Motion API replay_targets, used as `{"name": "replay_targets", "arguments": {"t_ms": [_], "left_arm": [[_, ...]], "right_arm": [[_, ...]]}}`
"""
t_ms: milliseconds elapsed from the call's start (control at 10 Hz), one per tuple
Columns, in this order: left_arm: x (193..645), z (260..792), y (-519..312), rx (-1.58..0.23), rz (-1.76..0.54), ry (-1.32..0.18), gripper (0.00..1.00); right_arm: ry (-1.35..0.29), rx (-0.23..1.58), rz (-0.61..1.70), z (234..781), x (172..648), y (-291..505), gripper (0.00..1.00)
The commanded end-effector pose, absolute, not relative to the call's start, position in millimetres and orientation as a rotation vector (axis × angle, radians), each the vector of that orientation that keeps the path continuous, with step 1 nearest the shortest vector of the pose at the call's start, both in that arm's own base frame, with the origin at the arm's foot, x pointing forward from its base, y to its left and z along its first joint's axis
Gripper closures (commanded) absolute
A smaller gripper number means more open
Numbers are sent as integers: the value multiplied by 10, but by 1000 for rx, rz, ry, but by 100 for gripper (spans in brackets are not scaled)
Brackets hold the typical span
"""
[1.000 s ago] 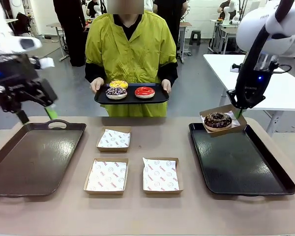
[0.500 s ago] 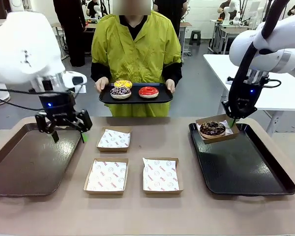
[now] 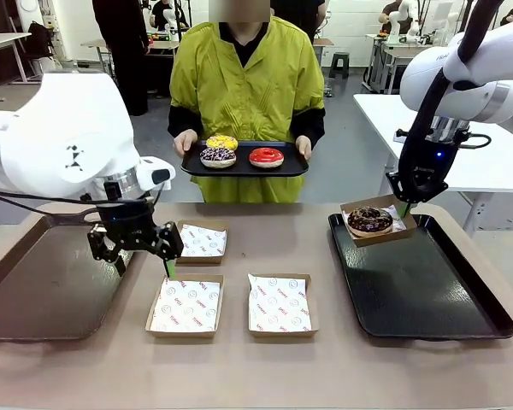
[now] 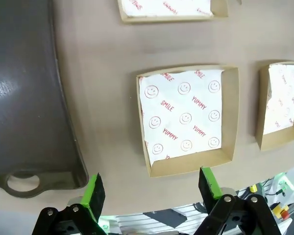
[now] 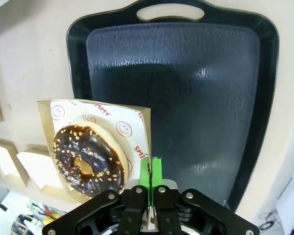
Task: Individually package the donuts and arrange them on the tray.
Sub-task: Place the picked Paper togo box on the Handle tray while simultaneously picking up another Paper togo box from the table with the other hand.
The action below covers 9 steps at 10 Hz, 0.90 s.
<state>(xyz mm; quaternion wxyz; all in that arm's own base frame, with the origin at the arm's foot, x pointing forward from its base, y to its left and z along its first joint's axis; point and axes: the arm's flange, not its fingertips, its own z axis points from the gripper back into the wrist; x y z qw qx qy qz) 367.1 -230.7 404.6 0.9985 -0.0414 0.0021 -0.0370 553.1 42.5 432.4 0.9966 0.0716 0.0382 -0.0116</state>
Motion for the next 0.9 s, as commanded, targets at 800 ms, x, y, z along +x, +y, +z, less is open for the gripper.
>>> {"name": "replay_targets", "arguments": {"t_ms": [800], "left_arm": [[3582, 3895, -2358, -54, -105, -4, 0]], "right_arm": [[69, 150, -5, 4236, 5596, 441, 99]]}}
